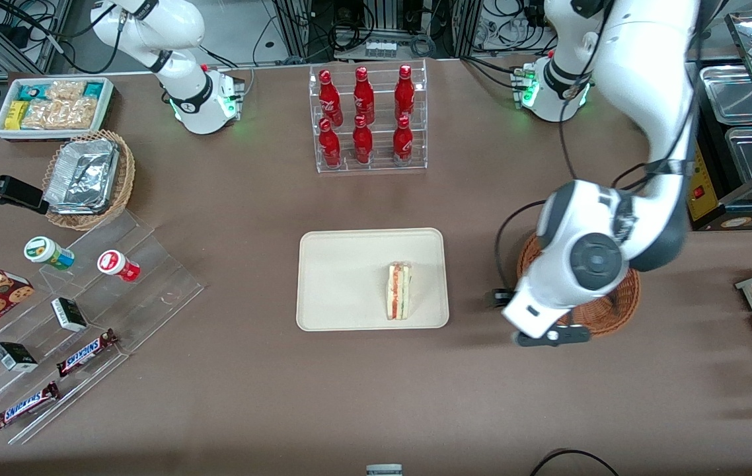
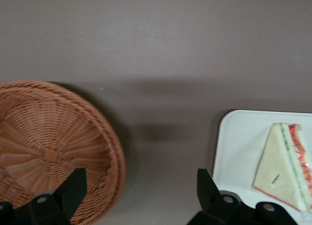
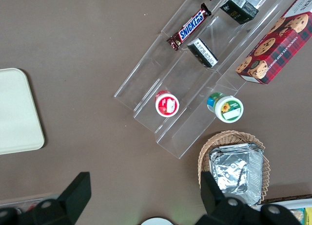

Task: Place sandwich from basket to tray

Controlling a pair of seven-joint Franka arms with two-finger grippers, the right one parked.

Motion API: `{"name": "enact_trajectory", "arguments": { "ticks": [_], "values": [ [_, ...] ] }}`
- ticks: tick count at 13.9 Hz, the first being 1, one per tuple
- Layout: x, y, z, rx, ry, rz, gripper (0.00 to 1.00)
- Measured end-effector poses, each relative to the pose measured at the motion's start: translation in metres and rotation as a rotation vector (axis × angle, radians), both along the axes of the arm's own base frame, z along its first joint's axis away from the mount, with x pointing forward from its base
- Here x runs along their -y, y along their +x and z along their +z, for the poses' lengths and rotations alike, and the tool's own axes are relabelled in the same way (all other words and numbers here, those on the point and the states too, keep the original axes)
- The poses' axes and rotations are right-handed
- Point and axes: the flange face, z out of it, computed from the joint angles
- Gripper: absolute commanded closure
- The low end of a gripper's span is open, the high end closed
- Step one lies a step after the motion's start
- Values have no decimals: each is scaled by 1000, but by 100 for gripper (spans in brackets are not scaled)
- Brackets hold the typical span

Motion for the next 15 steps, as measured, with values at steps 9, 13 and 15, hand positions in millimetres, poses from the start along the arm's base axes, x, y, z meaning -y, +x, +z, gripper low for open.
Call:
{"name": "enact_trajectory", "arguments": {
  "ticks": [9,13,15],
  "values": [
    [-79,-26,123,9,2,63,0],
    [-123,-60,190,-11,7,82,0],
    [-143,-81,217,-36,10,100,0]
  ]
}}
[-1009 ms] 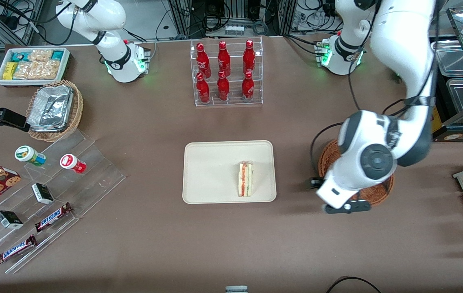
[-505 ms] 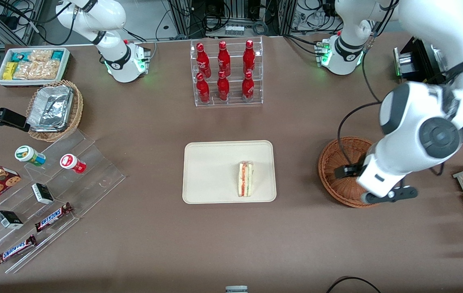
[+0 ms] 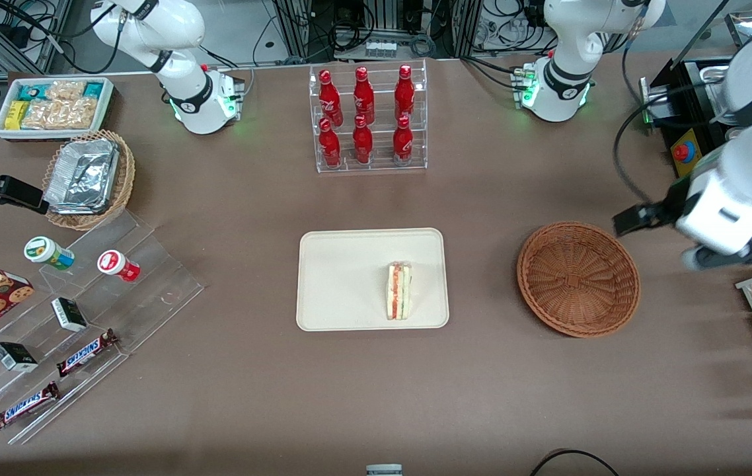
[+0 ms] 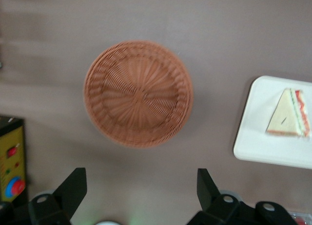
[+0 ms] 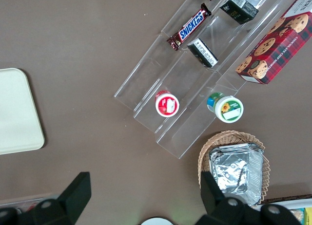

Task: Place sandwich from basket to tray

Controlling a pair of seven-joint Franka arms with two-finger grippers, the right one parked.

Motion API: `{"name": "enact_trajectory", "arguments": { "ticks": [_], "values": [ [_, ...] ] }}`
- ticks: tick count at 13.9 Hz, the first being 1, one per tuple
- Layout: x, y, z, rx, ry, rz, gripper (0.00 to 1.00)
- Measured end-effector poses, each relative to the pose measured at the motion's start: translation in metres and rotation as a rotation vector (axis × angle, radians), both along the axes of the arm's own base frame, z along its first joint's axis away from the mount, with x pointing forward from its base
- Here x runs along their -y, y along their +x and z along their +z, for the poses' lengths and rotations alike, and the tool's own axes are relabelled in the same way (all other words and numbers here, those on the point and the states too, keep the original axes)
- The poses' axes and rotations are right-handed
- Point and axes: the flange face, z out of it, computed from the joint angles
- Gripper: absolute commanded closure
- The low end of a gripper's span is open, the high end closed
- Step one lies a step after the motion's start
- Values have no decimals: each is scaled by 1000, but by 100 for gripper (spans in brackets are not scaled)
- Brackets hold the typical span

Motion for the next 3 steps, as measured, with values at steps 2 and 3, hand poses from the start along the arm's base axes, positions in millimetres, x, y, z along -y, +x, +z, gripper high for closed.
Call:
{"name": "enact_trajectory", "arguments": {
  "ticks": [2,3],
  "values": [
    [-11,-20,23,-17,4,11,0],
    [-15,-27,31,-12,11,13,0]
  ]
}}
